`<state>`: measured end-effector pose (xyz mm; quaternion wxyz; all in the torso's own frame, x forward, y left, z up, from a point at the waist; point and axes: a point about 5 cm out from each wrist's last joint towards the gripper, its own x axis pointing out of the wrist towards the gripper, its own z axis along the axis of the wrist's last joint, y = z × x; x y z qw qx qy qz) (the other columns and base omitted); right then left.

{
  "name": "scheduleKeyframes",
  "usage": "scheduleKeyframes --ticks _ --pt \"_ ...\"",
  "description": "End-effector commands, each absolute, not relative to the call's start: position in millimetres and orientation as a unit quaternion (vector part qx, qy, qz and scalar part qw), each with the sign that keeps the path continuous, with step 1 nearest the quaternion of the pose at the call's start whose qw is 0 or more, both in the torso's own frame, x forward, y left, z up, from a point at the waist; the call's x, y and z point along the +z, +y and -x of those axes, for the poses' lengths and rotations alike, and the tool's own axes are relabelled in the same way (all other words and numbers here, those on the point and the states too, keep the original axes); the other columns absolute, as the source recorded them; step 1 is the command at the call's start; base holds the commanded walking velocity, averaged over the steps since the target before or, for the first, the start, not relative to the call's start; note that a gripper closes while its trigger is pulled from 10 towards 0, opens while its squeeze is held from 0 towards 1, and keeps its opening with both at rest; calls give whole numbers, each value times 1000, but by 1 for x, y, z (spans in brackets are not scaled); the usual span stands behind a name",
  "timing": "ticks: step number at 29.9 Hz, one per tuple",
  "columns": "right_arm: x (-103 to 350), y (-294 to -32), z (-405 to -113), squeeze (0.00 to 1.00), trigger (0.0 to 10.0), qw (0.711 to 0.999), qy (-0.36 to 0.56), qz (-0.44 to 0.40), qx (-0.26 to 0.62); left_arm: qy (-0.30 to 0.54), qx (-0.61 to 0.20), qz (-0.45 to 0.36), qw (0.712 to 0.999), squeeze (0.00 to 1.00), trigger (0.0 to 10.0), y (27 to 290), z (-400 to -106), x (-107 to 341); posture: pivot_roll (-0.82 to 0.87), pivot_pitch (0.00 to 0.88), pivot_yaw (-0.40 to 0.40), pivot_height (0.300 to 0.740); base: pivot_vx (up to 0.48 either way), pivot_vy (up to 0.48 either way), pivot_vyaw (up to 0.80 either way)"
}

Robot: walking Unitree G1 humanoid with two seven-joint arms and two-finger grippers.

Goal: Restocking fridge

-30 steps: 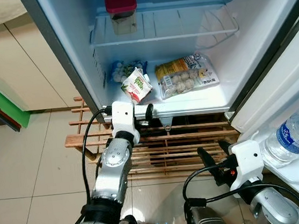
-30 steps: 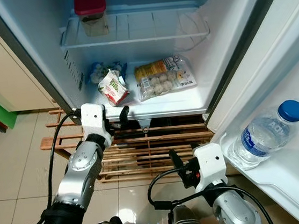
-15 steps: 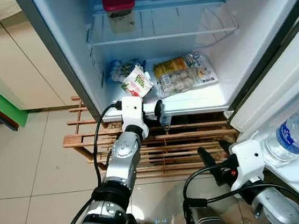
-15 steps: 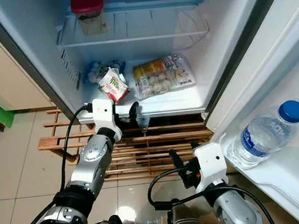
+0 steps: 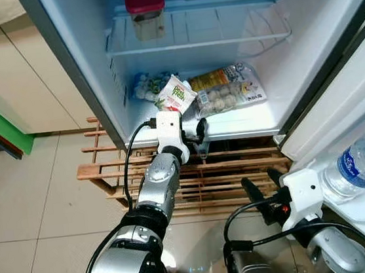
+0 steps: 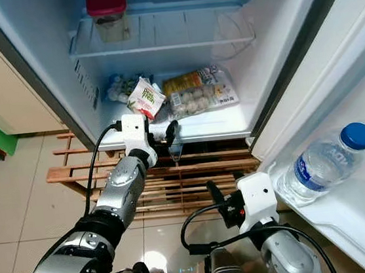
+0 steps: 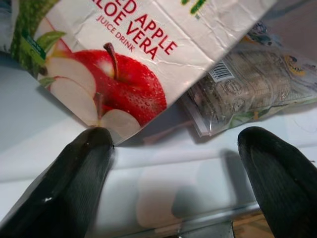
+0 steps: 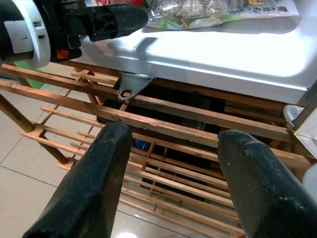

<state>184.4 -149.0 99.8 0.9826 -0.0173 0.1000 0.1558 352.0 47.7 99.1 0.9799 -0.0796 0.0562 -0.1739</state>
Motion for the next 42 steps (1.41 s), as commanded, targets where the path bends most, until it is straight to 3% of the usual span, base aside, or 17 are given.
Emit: scheduleKeyframes --ticks 1,19,27,35,42 --pt "99 -152 -182 0 10000 982 107 20 152 76 -193 106 972 0 10000 26 -348 98 -272 238 18 740 0 0 0" --pt "101 -152 -180 0 10000 983 107 25 150 51 -239 126 962 0 10000 -3 -357 128 -291 236 21 740 0 0 0" --pt "105 -149 -182 0 10000 982 104 28 153 62 -260 203 942 0 10000 -23 -351 133 -282 229 19 740 0 0 0" --pt "107 -149 -183 0 10000 983 102 31 152 85 -258 204 940 0 10000 -22 -348 124 -288 225 22 740 0 0 0" --pt "107 -151 -185 0 10000 983 103 33 151 51 -277 182 942 0 10000 -15 -348 129 -282 208 20 740 0 0 0"
